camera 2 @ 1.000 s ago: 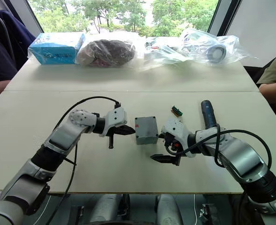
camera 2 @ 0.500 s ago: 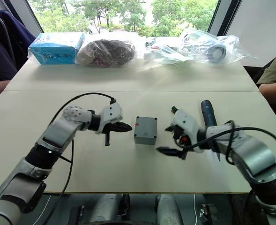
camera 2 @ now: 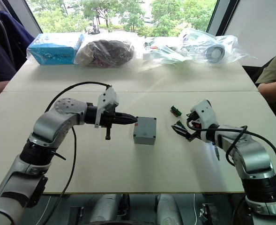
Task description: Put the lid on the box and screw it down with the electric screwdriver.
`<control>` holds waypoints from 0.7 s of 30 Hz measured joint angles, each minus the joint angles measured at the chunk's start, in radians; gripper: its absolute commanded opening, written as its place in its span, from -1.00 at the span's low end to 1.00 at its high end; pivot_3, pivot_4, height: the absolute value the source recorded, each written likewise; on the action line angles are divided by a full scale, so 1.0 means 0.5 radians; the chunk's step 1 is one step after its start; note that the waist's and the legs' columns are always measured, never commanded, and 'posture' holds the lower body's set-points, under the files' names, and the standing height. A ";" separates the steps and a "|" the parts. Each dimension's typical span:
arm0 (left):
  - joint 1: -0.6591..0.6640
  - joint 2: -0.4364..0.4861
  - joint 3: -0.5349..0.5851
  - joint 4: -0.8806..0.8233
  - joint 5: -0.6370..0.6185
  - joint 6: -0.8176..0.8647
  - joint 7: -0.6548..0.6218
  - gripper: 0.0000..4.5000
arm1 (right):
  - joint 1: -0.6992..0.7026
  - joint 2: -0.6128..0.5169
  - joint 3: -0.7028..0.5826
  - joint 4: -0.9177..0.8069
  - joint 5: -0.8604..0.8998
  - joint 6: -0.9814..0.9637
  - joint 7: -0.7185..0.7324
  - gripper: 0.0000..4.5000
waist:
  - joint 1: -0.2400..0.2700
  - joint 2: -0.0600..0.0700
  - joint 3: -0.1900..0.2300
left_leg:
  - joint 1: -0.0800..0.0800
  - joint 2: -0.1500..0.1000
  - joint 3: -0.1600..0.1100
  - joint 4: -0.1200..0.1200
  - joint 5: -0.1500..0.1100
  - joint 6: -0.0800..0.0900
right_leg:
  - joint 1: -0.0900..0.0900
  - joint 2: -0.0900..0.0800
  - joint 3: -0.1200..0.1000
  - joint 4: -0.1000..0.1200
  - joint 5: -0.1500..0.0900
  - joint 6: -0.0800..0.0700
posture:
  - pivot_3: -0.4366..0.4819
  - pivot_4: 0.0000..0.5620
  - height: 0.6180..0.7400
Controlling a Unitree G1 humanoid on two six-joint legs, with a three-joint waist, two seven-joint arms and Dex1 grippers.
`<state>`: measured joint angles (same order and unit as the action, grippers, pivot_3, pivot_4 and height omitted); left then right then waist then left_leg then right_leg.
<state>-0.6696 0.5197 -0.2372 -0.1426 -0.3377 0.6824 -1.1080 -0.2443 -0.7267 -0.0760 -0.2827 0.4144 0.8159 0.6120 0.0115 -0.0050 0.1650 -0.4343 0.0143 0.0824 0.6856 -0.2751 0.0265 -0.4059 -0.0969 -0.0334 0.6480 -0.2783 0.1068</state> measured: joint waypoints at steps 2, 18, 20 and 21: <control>0.004 0.002 0.000 -0.011 -0.002 0.001 0.011 -1.00 | 0.000 0.006 0.010 0.006 -0.016 -0.013 -0.009 0.44 | 0.003 0.000 0.000 | 0.000 0.000 0.000 0.000 0.000 0.000 | 0.001 0.000 0.000 0.000 0.000 0.000 | -0.05 -0.47 1.00; 0.016 0.018 -0.008 -0.053 -0.022 -0.002 0.047 -1.00 | -0.012 0.048 0.030 0.105 -0.077 -0.038 -0.026 -0.02 | 0.002 0.000 0.000 | 0.000 0.000 0.000 0.000 0.000 0.000 | 0.001 0.000 0.000 0.000 0.000 0.000 | -0.05 -0.47 1.00; 0.016 0.017 -0.008 -0.053 -0.022 -0.004 0.053 -1.00 | -0.020 0.065 0.030 0.114 -0.080 -0.046 -0.027 -0.02 | 0.001 0.000 0.000 | 0.000 0.000 0.000 0.000 0.000 0.000 | 0.001 0.000 0.000 0.000 0.000 0.000 | -0.05 -0.47 1.00; 0.016 0.016 -0.009 -0.053 -0.022 -0.005 0.054 -1.00 | -0.024 0.069 0.030 0.119 -0.081 -0.049 -0.028 -0.02 | 0.001 0.000 0.000 | 0.000 0.000 0.000 0.000 0.000 0.000 | 0.001 0.000 0.000 0.000 0.000 0.000 | -0.05 -0.47 1.00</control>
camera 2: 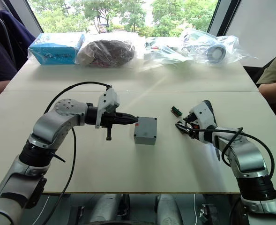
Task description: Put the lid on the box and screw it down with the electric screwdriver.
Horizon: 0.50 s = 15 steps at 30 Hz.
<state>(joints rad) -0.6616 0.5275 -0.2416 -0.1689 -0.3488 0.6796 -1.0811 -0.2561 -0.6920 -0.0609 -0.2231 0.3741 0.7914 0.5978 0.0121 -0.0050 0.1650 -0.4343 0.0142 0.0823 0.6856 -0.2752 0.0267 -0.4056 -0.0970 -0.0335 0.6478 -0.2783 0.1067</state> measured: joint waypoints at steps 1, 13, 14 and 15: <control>0.000 0.000 -0.001 0.000 0.000 -0.003 0.001 -1.00 | -0.007 0.006 0.000 0.011 -0.002 -0.002 -0.002 -0.02 | 0.000 0.000 0.000 | 0.000 0.000 0.000 0.000 0.000 0.000 | 0.000 0.000 0.000 0.000 0.000 0.000 | -0.05 -0.47 1.00; 0.050 0.025 -0.037 0.027 0.022 -0.067 0.002 -1.00 | -0.048 0.012 0.003 0.064 -0.037 -0.035 0.001 -0.96 | 0.001 0.000 0.000 | 0.000 0.000 0.000 0.000 0.000 0.000 | 0.000 0.000 0.000 0.000 0.000 0.000 | -0.05 -0.47 1.00; 0.049 0.025 -0.037 0.027 0.022 -0.067 0.003 -1.00 | -0.048 0.012 0.005 0.064 -0.040 -0.041 0.001 -0.96 | 0.001 0.000 0.000 | 0.000 0.000 0.000 0.000 0.000 0.000 | 0.000 0.000 0.000 0.000 0.000 0.000 | -0.05 -0.47 1.00; 0.050 0.025 -0.037 0.027 0.022 -0.067 0.006 -1.00 | -0.048 0.012 0.006 0.064 -0.040 -0.044 0.002 -0.96 | 0.000 0.000 0.000 | 0.000 0.000 0.000 0.000 0.000 0.000 | 0.000 0.000 0.000 0.000 0.000 0.000 | -0.05 -0.47 1.00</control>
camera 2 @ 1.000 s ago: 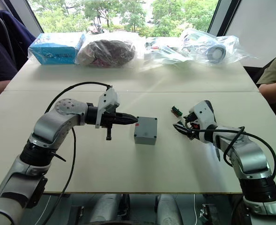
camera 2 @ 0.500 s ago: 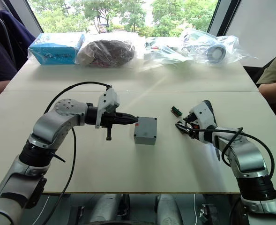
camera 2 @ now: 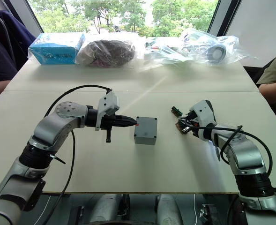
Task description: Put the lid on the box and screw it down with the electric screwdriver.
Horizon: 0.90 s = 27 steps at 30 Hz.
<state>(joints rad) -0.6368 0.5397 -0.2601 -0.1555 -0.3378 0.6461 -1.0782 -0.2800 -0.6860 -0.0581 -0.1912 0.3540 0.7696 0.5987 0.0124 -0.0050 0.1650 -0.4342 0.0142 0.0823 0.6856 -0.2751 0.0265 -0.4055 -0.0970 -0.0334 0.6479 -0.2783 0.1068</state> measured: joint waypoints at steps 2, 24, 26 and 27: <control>0.000 0.000 0.000 0.000 0.000 0.000 0.005 -1.00 | 0.000 0.000 0.002 0.000 0.000 -0.001 0.001 -0.96 | -0.001 0.000 0.000 | 0.000 0.000 0.000 0.000 0.000 0.000 | 0.000 0.000 0.000 0.000 0.000 0.000 | -0.05 -0.47 1.00; 0.006 0.058 0.019 0.076 -0.001 -0.012 0.005 -1.00 | -0.090 -0.075 -0.080 -0.238 0.094 0.054 0.081 -0.96 | -0.002 0.000 0.000 | 0.000 0.000 0.000 0.000 0.000 0.000 | -0.001 0.000 0.000 0.000 0.000 0.000 | -0.05 -0.47 1.00; 0.002 0.086 0.041 0.106 -0.002 -0.016 -0.010 -1.00 | -0.163 -0.052 -0.080 -0.315 0.165 0.106 0.089 -0.96 | -0.003 0.000 0.000 | 0.000 0.001 0.000 0.000 0.000 0.000 | -0.001 0.000 0.000 0.000 0.000 0.000 | -0.05 -0.47 1.00; 0.001 0.101 0.050 0.121 -0.002 -0.018 -0.019 -1.00 | -0.202 -0.032 -0.080 -0.366 0.207 0.130 0.094 -0.96 | -0.004 0.000 0.000 | 0.000 0.001 0.000 0.000 0.000 0.000 | -0.001 0.001 0.000 0.000 0.000 0.000 | -0.05 -0.47 1.00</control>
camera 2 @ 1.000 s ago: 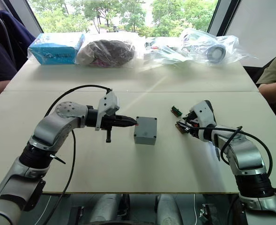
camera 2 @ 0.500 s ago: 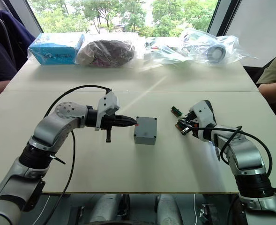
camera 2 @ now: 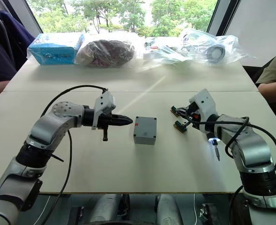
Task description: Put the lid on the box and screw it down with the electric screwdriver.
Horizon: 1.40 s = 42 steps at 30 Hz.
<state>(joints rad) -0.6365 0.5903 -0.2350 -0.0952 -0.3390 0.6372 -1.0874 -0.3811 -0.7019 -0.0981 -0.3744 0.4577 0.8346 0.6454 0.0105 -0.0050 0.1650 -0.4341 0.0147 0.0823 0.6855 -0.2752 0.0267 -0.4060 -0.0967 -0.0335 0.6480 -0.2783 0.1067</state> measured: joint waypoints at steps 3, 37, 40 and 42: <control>0.000 0.016 0.016 0.016 -0.001 -0.003 -0.026 -1.00 | -0.058 0.038 0.014 -0.074 0.076 0.047 0.002 -0.96 | 0.006 0.000 0.000 | 0.000 0.000 0.000 0.000 0.000 0.000 | 0.001 0.000 0.000 0.000 0.000 0.000 | -0.05 -0.47 1.00; -0.008 -0.015 0.032 0.060 0.000 -0.034 0.038 -1.00 | 0.048 0.148 0.286 -0.023 -0.091 -0.073 -0.022 -0.96 | 0.003 0.000 0.000 | 0.000 -0.001 0.000 0.000 0.000 0.001 | 0.001 -0.001 0.000 0.000 0.000 0.000 | -0.05 -0.47 1.00; -0.008 -0.016 0.032 0.060 0.001 -0.035 0.039 -1.00 | 0.063 0.158 0.305 -0.023 -0.100 -0.073 -0.022 -0.96 | 0.003 0.000 0.000 | 0.000 -0.001 0.000 0.000 0.000 0.001 | 0.001 -0.001 0.000 0.000 0.000 0.000 | -0.05 -0.47 1.00; -0.008 -0.016 0.032 0.060 0.001 -0.035 0.039 -1.00 | 0.064 0.166 0.305 -0.023 -0.101 -0.073 -0.022 -0.96 | 0.003 0.000 0.000 | 0.000 -0.001 0.000 0.000 0.000 0.001 | 0.001 -0.001 0.000 0.000 0.000 0.000 | -0.05 -0.47 1.00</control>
<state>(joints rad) -0.6407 0.5822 -0.2191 -0.0654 -0.3384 0.6195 -1.0678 -0.3492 -0.6189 0.0542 -0.3860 0.4071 0.7981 0.6345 0.0121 -0.0051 0.1650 -0.4341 0.0142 0.0824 0.6855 -0.2753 0.0270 -0.4055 -0.0970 -0.0336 0.6480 -0.2783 0.1067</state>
